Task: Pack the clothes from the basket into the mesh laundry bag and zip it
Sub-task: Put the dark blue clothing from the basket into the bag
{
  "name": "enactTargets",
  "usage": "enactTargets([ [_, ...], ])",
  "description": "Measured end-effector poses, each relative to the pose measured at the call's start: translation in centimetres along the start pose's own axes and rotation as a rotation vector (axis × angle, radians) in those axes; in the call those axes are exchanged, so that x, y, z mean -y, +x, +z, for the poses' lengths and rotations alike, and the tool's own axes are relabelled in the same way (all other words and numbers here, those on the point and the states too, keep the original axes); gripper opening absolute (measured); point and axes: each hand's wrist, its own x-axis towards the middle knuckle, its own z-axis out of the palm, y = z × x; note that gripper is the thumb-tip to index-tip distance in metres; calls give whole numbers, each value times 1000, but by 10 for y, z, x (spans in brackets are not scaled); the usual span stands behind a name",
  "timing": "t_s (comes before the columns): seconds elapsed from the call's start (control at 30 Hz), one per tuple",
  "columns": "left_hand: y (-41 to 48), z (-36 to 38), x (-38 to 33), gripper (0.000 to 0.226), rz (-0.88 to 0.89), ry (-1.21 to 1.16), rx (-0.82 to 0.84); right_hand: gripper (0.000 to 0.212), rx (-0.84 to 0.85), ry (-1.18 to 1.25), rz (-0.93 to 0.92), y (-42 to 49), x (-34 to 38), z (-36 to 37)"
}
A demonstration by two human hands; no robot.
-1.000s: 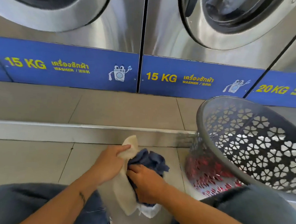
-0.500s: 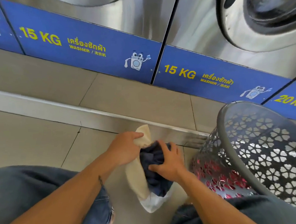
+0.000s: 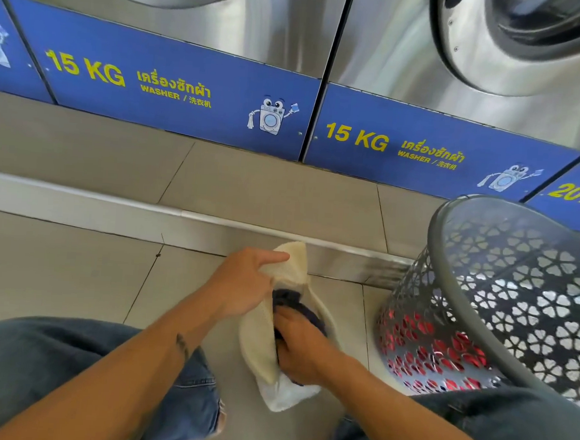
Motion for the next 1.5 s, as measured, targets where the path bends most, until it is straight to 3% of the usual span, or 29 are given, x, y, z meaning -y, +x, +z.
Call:
enactTargets([
  [0.07,-3,-2,0,59,7,-7,11,60,146,-27,141,-2,-20,3],
  [0.13,-5,-1,4,59,-10,5,14,65,232,-96,277,-1,-36,-1],
  [0.23,-1,0,7,60,-12,56,-13,60,96,4,364,0,-40,-18],
  [0.37,9,-3,9,59,-25,111,-78,51,-57,147,328,-3,-17,-46],
  [0.53,9,-3,5,59,-29,152,-61,46,87,4,324,-20,10,-64],
  [0.6,6,-2,4,61,-2,159,-11,31,156,-48,310,-26,16,-51],
  [0.73,-4,5,3,70,48,276,117,5,36,-150,212,-26,10,-19],
  [0.83,-7,9,9,80,50,387,164,29,37,-337,75,-28,-3,-3],
  [0.93,-4,10,12,82,23,387,166,57,214,-445,164,-31,-10,4],
  [1.03,0,9,10,75,42,360,82,45,280,-411,260,-27,-14,-9],
  [1.13,5,8,10,71,48,344,25,21,182,-231,308,-22,-9,-37],
  [1.2,6,7,8,71,28,303,25,15,-18,-150,303,-19,-5,-51],
  [1.3,8,7,2,70,28,243,11,33,-206,-99,163,-9,-4,-38],
  [1.37,8,10,-1,72,38,236,8,46,-36,-159,68,-9,-10,-12],
  [1.43,6,15,0,74,44,259,41,62,241,-255,129,-17,-14,8],
  [1.5,3,22,4,73,52,336,93,75,333,-321,162,-23,-18,15],
])
